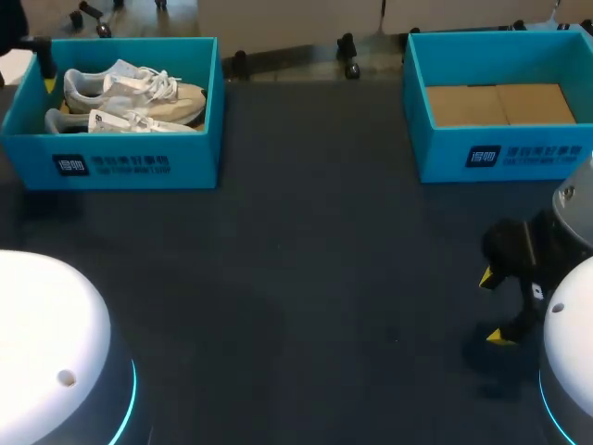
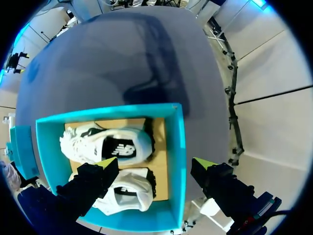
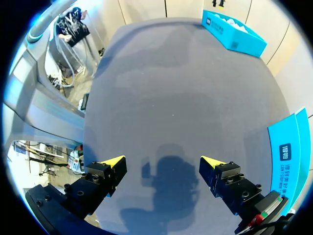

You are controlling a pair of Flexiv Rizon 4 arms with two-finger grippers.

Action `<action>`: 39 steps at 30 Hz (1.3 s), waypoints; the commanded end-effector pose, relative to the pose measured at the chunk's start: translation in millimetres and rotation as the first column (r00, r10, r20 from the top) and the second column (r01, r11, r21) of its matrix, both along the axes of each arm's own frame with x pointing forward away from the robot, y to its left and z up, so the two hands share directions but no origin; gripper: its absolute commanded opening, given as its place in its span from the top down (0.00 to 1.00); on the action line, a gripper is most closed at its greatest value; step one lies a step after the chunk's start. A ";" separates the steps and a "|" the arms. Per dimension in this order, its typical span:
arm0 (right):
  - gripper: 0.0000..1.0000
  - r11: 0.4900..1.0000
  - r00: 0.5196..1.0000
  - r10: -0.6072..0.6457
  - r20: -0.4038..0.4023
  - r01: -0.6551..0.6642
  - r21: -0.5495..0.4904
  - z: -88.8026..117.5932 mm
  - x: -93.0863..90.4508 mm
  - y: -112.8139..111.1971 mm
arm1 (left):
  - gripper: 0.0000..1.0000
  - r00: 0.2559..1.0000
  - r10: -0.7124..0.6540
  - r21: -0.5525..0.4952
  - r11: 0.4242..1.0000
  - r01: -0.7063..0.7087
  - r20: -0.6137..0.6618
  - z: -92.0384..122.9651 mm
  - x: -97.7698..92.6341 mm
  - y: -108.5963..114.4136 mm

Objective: Take the shoe out of the shoebox, open the shoe tongue, remove and reinsert the insole, then place the shoe into the shoebox

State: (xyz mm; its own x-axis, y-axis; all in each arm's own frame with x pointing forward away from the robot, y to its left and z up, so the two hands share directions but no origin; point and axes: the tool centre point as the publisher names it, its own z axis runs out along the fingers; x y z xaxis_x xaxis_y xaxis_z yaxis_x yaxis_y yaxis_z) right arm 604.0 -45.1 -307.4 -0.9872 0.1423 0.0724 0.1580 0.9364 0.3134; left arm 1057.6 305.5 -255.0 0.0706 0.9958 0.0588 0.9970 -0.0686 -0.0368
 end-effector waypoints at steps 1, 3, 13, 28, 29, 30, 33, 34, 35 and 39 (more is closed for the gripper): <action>0.00 1.000 1.000 -0.001 0.003 0.001 -0.002 -0.3 -2.0 0.0 | 0.00 0.998 -0.013 0.005 1.000 0.013 0.053 2.0 -16.0 -0.8; 0.00 1.000 1.000 -0.001 0.003 0.001 -0.002 -0.3 -2.0 0.0 | 0.00 0.998 -0.013 0.005 1.000 0.013 0.053 2.0 -16.0 -0.8; 0.00 1.000 1.000 -0.001 0.003 0.001 -0.002 -0.3 -2.0 0.0 | 0.00 0.998 -0.013 0.005 1.000 0.013 0.053 2.0 -16.0 -0.8; 0.00 1.000 1.000 -0.001 0.003 0.001 -0.002 -0.3 -2.0 0.0 | 0.00 0.995 0.102 0.060 0.993 -0.102 -0.008 -38.8 4.1 -14.5; 0.00 1.000 1.000 -0.001 0.003 0.001 -0.002 -0.3 -2.0 0.0 | 0.00 0.995 0.100 0.063 0.993 -0.099 -0.011 -41.6 4.2 -15.1; 0.00 1.000 1.000 -0.001 0.003 0.001 -0.002 -0.3 -2.0 0.0 | 0.00 0.995 0.101 0.065 0.993 -0.100 -0.012 -44.2 3.9 -15.4; 0.00 1.000 1.000 -0.001 0.003 0.001 -0.002 -0.3 -2.0 0.0 | 0.00 0.996 0.090 0.076 0.993 -0.088 -0.018 -51.3 0.1 -14.7; 0.00 1.000 1.000 -0.001 0.003 0.001 -0.002 -0.3 -2.0 0.0 | 0.00 0.997 0.080 0.080 0.994 -0.078 -0.023 -53.5 -1.3 -14.2; 0.00 1.000 1.000 -0.001 0.003 0.001 -0.002 -0.3 -2.0 0.0 | 0.04 0.997 0.079 0.081 0.994 -0.077 -0.022 -55.9 -2.7 -13.8; 0.00 1.000 1.000 -0.001 0.003 0.001 -0.002 -0.3 -2.0 0.0 | 0.07 0.998 0.065 0.088 0.994 -0.063 -0.014 -64.1 -6.7 -12.2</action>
